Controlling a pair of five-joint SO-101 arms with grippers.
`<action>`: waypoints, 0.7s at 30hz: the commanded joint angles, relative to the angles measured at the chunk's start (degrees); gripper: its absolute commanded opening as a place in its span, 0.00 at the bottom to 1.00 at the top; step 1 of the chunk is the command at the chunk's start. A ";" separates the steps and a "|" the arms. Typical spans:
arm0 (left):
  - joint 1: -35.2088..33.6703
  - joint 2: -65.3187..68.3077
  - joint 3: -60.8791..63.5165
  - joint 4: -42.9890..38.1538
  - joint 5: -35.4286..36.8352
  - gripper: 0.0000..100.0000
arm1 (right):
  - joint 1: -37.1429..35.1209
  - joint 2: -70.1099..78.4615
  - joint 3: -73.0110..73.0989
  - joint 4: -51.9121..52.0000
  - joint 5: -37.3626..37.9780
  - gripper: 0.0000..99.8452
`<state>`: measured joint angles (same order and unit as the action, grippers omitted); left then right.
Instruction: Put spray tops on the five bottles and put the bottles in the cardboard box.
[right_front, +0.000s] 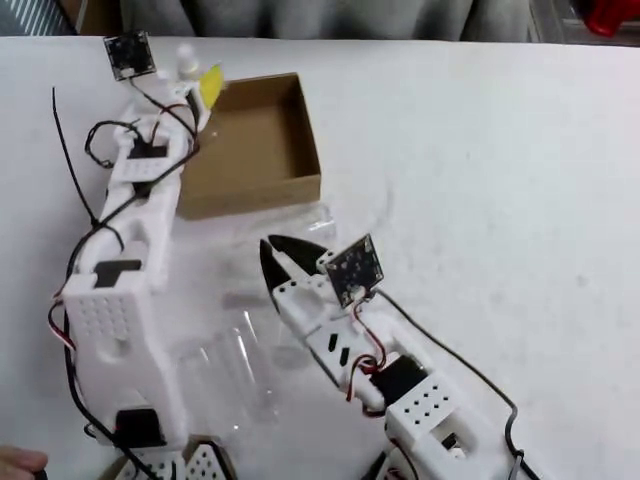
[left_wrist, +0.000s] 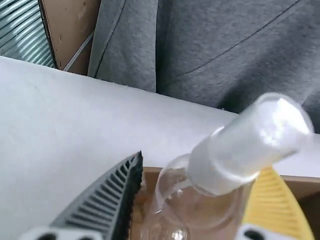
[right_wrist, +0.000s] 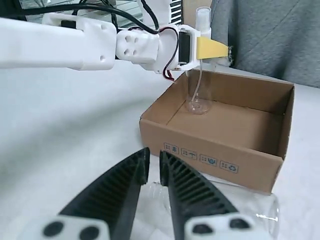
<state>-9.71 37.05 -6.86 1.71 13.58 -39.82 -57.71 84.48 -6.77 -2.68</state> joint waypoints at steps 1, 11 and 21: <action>-0.84 -6.37 -0.09 0.09 0.70 0.33 | 0.22 0.13 -1.23 -1.36 0.70 0.02; -0.75 -15.16 6.95 0.09 0.62 0.33 | 0.22 0.13 -1.23 -1.36 0.70 0.02; 0.84 -36.35 28.22 0.18 -0.53 0.33 | 0.48 0.04 -1.23 -1.36 0.70 0.02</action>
<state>-9.71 11.30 16.35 1.71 13.58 -39.82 -57.71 84.48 -6.77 -2.68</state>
